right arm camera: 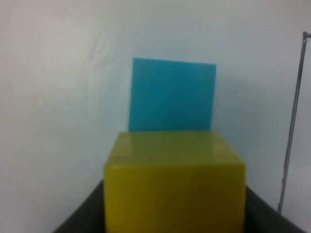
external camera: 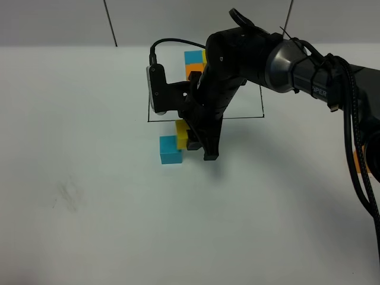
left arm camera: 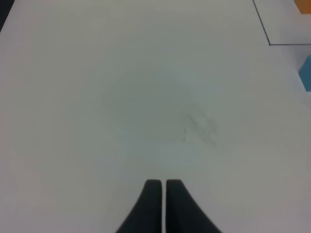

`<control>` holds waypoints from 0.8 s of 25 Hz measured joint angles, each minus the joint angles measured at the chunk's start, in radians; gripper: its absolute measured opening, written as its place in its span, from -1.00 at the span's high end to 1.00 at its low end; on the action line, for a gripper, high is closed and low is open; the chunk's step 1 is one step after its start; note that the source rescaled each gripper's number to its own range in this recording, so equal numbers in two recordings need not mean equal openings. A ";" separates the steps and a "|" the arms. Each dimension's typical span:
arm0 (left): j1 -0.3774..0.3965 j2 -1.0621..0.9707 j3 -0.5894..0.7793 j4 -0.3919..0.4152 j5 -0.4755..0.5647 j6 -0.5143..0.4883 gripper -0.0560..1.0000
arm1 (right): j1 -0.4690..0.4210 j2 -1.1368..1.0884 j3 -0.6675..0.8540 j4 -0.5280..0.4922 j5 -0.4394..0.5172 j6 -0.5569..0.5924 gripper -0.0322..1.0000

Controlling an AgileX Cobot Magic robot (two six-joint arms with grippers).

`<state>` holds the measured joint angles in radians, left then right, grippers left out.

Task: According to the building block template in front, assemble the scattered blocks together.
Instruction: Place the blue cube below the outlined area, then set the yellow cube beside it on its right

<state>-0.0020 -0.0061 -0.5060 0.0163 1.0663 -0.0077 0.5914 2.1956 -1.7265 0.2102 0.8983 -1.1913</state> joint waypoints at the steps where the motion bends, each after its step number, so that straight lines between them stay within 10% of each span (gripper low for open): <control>1: 0.000 0.000 0.000 0.000 0.000 0.000 0.89 | 0.000 0.000 0.000 -0.012 0.000 0.009 -0.17; 20: 0.000 0.000 0.000 0.000 0.000 0.000 0.89 | 0.000 0.061 0.000 -0.059 0.002 0.111 -0.17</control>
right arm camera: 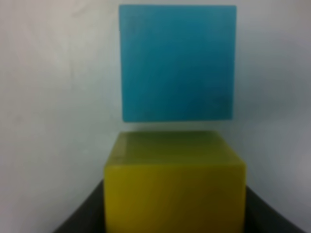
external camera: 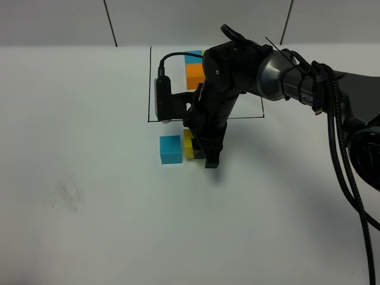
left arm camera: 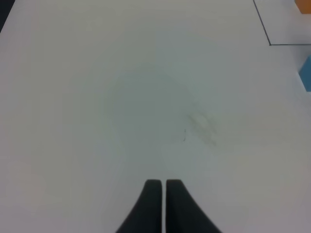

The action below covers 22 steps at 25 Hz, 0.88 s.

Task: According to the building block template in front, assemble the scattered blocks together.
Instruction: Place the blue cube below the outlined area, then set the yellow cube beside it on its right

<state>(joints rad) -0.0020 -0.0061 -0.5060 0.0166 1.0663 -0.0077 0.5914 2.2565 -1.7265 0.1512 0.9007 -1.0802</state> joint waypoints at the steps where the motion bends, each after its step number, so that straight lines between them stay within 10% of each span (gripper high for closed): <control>1: 0.000 0.000 0.000 0.001 0.000 0.000 0.89 | 0.000 0.000 0.000 0.000 0.000 0.002 -0.17; 22: 0.000 0.000 0.000 0.068 -0.001 0.000 0.89 | 0.000 0.018 0.000 0.004 -0.034 0.034 -0.17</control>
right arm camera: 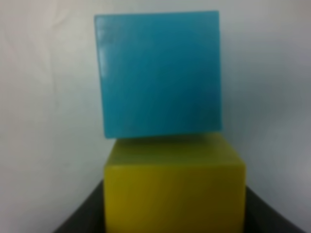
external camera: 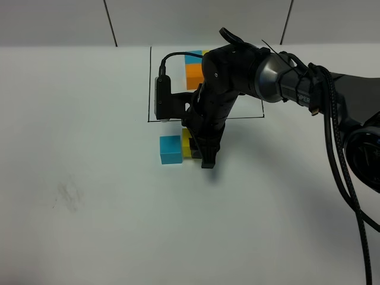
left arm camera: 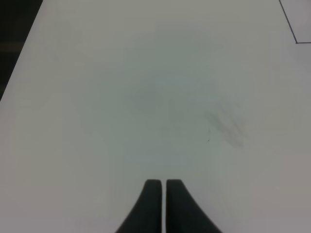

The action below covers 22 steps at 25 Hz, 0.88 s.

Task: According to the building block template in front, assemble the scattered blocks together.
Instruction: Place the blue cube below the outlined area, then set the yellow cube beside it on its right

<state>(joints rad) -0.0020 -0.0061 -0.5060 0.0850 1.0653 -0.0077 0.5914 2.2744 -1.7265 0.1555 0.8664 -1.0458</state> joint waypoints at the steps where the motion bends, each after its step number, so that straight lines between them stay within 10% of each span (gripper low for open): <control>1: 0.000 0.000 0.000 0.000 0.000 0.000 0.89 | 0.000 0.005 0.000 0.000 0.000 0.000 -0.17; 22: 0.000 0.000 0.000 0.001 -0.001 0.000 0.89 | 0.000 0.063 -0.056 0.018 0.032 -0.024 -0.17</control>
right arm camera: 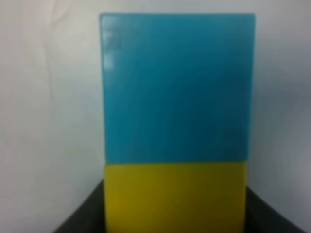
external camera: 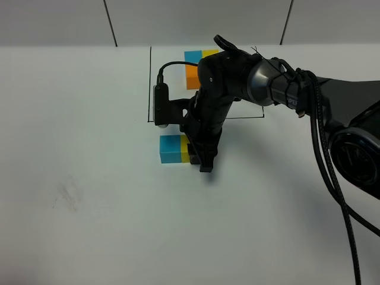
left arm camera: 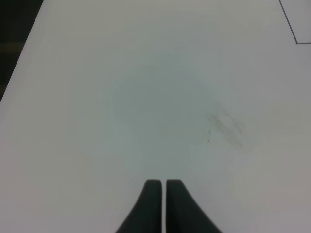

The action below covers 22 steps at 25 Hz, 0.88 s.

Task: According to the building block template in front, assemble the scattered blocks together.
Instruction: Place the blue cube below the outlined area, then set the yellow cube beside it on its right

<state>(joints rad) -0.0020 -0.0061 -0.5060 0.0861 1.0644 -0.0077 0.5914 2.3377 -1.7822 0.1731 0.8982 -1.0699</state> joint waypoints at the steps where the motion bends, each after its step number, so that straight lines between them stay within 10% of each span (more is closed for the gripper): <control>1: 0.000 0.000 0.000 0.000 0.000 0.000 0.89 | 0.000 0.007 -0.014 0.000 0.009 -0.001 -0.17; 22: 0.000 0.000 0.000 0.003 -0.001 0.001 0.89 | 0.000 0.025 -0.047 0.001 0.034 -0.006 -0.17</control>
<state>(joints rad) -0.0020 -0.0061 -0.5060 0.0890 1.0635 -0.0068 0.5914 2.3623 -1.8295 0.1742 0.9320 -1.0759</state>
